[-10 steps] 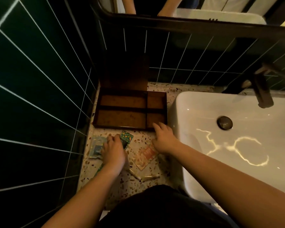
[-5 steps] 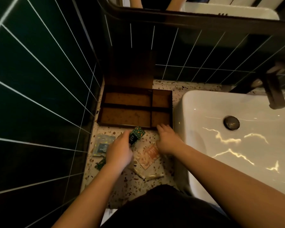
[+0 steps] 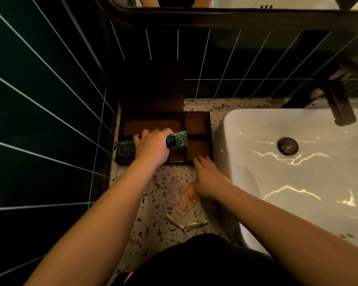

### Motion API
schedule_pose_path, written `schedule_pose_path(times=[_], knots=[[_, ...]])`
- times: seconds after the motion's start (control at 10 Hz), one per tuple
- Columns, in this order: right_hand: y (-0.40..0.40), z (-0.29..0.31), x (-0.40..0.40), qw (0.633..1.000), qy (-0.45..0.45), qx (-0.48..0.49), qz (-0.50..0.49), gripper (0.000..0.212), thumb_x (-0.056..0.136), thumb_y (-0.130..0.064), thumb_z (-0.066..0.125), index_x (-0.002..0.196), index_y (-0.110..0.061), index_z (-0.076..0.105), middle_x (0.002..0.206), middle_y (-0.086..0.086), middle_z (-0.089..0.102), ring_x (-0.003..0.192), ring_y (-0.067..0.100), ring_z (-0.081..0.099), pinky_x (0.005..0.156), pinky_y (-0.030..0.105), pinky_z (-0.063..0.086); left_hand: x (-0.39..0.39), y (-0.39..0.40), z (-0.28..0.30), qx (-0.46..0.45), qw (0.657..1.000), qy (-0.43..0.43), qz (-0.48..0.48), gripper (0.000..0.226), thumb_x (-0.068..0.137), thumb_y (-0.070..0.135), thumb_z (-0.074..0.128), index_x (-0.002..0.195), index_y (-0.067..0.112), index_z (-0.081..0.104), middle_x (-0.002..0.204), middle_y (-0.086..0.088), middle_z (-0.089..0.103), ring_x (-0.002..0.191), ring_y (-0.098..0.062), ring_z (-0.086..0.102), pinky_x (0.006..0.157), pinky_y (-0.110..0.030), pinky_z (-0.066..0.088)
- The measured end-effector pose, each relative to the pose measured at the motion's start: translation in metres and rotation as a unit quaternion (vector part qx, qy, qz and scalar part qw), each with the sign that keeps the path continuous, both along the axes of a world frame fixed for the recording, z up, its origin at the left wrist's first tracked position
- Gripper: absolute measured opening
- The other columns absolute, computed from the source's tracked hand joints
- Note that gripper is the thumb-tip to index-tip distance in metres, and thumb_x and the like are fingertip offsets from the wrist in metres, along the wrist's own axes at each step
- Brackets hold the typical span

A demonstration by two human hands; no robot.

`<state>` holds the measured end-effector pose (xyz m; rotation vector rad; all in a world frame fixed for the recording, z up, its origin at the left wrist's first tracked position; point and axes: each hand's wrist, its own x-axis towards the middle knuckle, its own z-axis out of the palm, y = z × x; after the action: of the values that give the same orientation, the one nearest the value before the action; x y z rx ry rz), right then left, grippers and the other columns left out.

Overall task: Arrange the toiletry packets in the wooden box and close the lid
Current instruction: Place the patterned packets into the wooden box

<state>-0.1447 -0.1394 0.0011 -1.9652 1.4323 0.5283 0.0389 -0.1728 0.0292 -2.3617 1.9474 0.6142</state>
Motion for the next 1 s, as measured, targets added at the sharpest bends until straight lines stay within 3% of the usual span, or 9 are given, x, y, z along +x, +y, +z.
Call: schedule_pose_path(times=[0.2, 0.3, 0.4, 0.5, 0.6, 0.7, 0.8, 1.0], knots=[[0.0, -0.001, 0.0, 1.0, -0.002, 0.0, -0.002, 0.082, 0.095, -0.03, 0.052, 0.159, -0.015, 0.003, 0.168, 0.008, -0.001, 0.154, 0.027, -0.003, 0.124, 0.047, 0.013, 0.004, -0.015, -0.019, 0.102, 0.994, -0.028, -0.031, 0.052, 0.095, 0.014, 0.054, 0.141, 0.04, 0.046, 0.141, -0.003, 0.055, 0.135, -0.036, 0.036, 0.113, -0.062, 0.023], [0.0, 0.0, -0.001, 1.0, -0.002, 0.003, -0.001, 0.082, 0.095, -0.031, 0.051, 0.159, -0.015, 0.002, 0.168, 0.007, -0.002, 0.154, 0.026, -0.003, 0.123, 0.047, 0.013, 0.004, -0.015, -0.033, 0.123, 0.992, -0.011, -0.034, 0.053, 0.094, 0.014, 0.055, 0.14, 0.039, 0.046, 0.137, -0.003, 0.057, 0.132, -0.035, 0.039, 0.111, -0.06, 0.024], [0.001, 0.001, -0.002, 1.0, -0.006, -0.001, 0.0, 0.083, 0.095, -0.033, 0.052, 0.159, -0.015, 0.002, 0.168, 0.007, -0.002, 0.154, 0.026, -0.003, 0.123, 0.047, 0.013, 0.008, -0.007, -0.047, 0.067, 0.997, 0.003, -0.03, 0.052, 0.091, 0.014, 0.059, 0.138, 0.033, 0.048, 0.132, -0.003, 0.059, 0.126, -0.032, 0.045, 0.108, -0.054, 0.029], [0.002, 0.002, -0.001, 1.0, -0.008, -0.003, -0.002, 0.083, 0.095, -0.033, 0.052, 0.159, -0.015, 0.002, 0.168, 0.007, -0.002, 0.154, 0.025, -0.004, 0.123, 0.047, 0.013, 0.012, 0.009, -0.052, -0.044, 0.999, 0.013, -0.016, 0.052, 0.09, 0.016, 0.062, 0.138, 0.028, 0.049, 0.137, -0.004, 0.053, 0.128, -0.03, 0.044, 0.109, -0.047, 0.031], [0.002, 0.003, -0.002, 1.0, -0.007, -0.003, 0.0, 0.083, 0.096, -0.033, 0.052, 0.159, -0.015, 0.002, 0.168, 0.007, -0.002, 0.154, 0.026, -0.004, 0.124, 0.047, 0.013, 0.01, 0.028, -0.046, -0.077, 0.996, 0.006, 0.038, 0.044, 0.093, 0.03, 0.061, 0.136, 0.028, 0.052, 0.141, -0.005, 0.05, 0.129, -0.032, 0.044, 0.107, -0.048, 0.036], [0.002, 0.001, -0.001, 1.0, -0.004, -0.002, 0.0, 0.083, 0.096, -0.034, 0.051, 0.159, -0.016, 0.001, 0.168, 0.006, -0.003, 0.154, 0.025, -0.004, 0.124, 0.047, 0.013, 0.006, 0.046, -0.042, 0.043, 0.997, -0.015, 0.067, 0.049, 0.098, 0.052, 0.044, 0.142, 0.031, 0.05, 0.154, -0.008, 0.041, 0.136, -0.036, 0.041, 0.111, -0.052, 0.032], [0.001, 0.001, 0.0, 1.0, -0.002, -0.003, 0.0, 0.084, 0.096, -0.035, 0.052, 0.159, -0.017, 0.0, 0.168, 0.006, -0.004, 0.154, 0.025, -0.004, 0.124, 0.047, 0.013, 0.005, 0.056, -0.046, 0.108, 0.993, -0.03, 0.033, 0.056, 0.098, 0.064, 0.03, 0.145, 0.038, 0.046, 0.163, -0.006, 0.03, 0.145, -0.036, 0.032, 0.119, -0.058, 0.017], [0.0, -0.001, 0.0, 1.0, 0.002, -0.002, 0.005, 0.085, 0.095, -0.037, 0.053, 0.159, -0.016, 0.001, 0.168, 0.007, -0.004, 0.154, 0.026, -0.004, 0.124, 0.047, 0.014, 0.014, 0.046, -0.048, 0.12, 0.993, -0.004, 0.01, 0.058, 0.098, 0.065, 0.027, 0.15, 0.041, 0.037, 0.168, -0.002, 0.016, 0.153, -0.032, 0.015, 0.12, -0.062, 0.005]])
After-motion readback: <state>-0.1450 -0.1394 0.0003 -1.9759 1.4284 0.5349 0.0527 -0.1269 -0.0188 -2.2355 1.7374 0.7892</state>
